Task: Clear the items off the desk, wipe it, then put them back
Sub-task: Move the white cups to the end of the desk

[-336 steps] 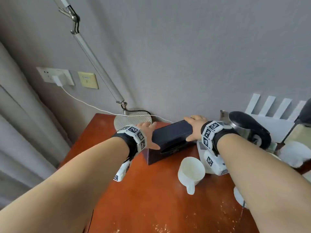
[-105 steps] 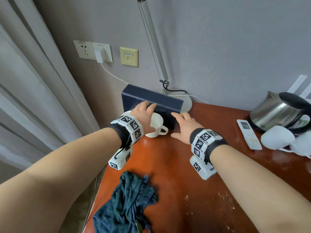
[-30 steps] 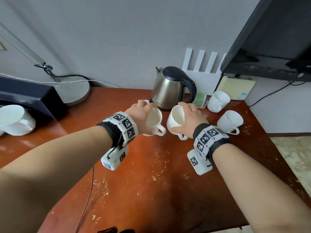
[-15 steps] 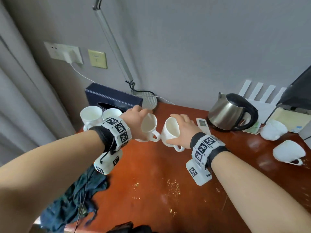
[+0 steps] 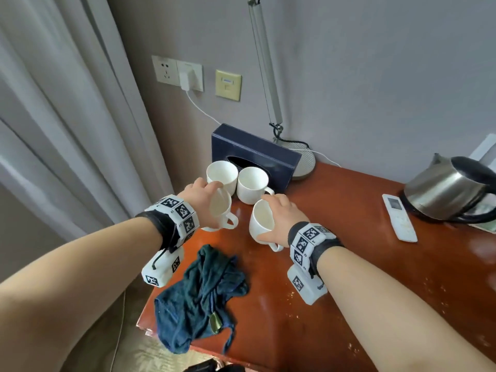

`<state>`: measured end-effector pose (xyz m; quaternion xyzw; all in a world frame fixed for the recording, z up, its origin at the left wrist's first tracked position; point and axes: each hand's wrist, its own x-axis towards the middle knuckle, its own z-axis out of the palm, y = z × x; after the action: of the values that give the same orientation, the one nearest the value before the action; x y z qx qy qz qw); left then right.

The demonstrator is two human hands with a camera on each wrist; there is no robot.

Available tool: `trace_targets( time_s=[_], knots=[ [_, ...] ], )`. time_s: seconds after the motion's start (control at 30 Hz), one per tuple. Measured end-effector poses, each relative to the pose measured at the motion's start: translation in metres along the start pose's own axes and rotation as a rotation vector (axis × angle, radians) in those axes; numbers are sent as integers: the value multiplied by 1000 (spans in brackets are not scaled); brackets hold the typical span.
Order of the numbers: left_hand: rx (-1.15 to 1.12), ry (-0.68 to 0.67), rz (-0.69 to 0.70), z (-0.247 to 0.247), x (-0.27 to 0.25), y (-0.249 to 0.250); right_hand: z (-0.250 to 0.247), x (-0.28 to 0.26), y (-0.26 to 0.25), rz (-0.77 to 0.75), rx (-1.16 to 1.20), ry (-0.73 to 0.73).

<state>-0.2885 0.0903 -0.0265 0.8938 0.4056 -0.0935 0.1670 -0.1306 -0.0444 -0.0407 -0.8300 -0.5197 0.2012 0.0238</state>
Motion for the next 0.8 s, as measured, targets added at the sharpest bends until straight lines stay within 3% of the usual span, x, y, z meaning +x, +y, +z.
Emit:
trace_targets(
  time_s=[0.17,0.53,0.8],
  knots=[
    [-65,-14,-7,19,11,-13,16,18,-15,10,-2,-36],
    [-126,-59,39,33,20,-15,28,32,-19,26,30,33],
    [-140,-42,-5,39,21,-13,26,29,-14,49,136,76]
  ],
)
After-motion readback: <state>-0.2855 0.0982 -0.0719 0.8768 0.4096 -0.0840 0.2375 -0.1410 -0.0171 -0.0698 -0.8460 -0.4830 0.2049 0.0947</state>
